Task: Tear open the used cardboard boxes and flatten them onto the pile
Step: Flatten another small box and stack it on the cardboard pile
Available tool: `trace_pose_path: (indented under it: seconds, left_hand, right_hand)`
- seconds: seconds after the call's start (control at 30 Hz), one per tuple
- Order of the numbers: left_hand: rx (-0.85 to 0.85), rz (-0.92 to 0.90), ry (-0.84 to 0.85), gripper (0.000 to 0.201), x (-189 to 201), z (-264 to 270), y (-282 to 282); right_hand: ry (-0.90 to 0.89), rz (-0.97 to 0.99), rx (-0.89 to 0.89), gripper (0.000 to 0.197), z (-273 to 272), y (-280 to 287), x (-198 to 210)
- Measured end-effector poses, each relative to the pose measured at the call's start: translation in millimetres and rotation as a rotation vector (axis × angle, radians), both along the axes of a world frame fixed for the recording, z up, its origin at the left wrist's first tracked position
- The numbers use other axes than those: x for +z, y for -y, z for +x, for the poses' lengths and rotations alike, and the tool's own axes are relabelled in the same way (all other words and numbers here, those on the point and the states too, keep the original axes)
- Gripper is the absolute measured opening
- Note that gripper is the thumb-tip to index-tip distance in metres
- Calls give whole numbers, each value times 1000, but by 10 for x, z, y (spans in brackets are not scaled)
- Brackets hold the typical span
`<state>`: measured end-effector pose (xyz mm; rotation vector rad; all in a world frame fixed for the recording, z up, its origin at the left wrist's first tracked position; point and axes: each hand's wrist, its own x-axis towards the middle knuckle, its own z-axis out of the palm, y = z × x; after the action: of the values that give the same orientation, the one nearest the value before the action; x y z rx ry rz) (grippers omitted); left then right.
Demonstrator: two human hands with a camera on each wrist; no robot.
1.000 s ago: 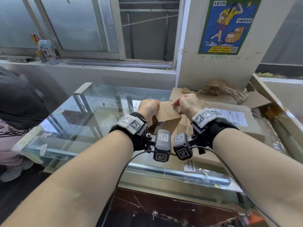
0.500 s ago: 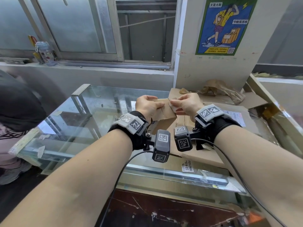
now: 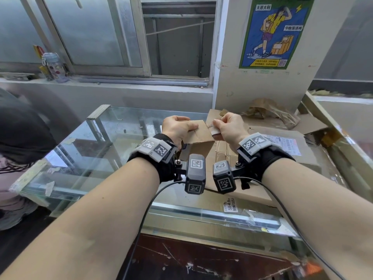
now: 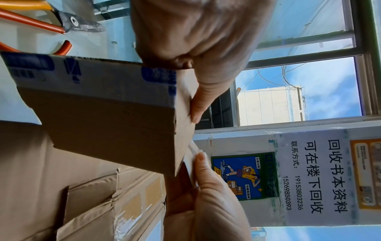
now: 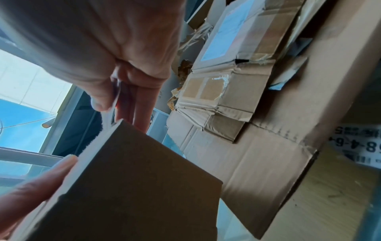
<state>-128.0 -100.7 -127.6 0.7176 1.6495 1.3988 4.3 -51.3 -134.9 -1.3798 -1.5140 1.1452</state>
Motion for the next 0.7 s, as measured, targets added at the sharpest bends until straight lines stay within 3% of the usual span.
trace_pose_path:
  seconds: [0.33,0.4,0.5,0.57,0.63,0.7]
  left_hand:
    - [-24,28,-68,33,50,-99,19]
    - [-22,-102,-356,53,60,-129,17]
    - [-3,-260,-1045,71,101,-106,96]
    - [-121,-160,-1147,74,131,-47,117]
    - [-360,-109,-1092,88,117,18,104]
    - [-492,-151,-1065,106,82,47,85]
  right_hand:
    - [-236,-155,-44,24,-36,53,20]
    - [-263,-148,-55,25,-37,48,32]
    - [-198,-66,-81,25,-43,40,106]
    - [-183,-24,-72,24,-55,25,153]
    - [-212,-17,-36,21,-71,36,192]
    - [-251,-35,35,18,-101,64,208]
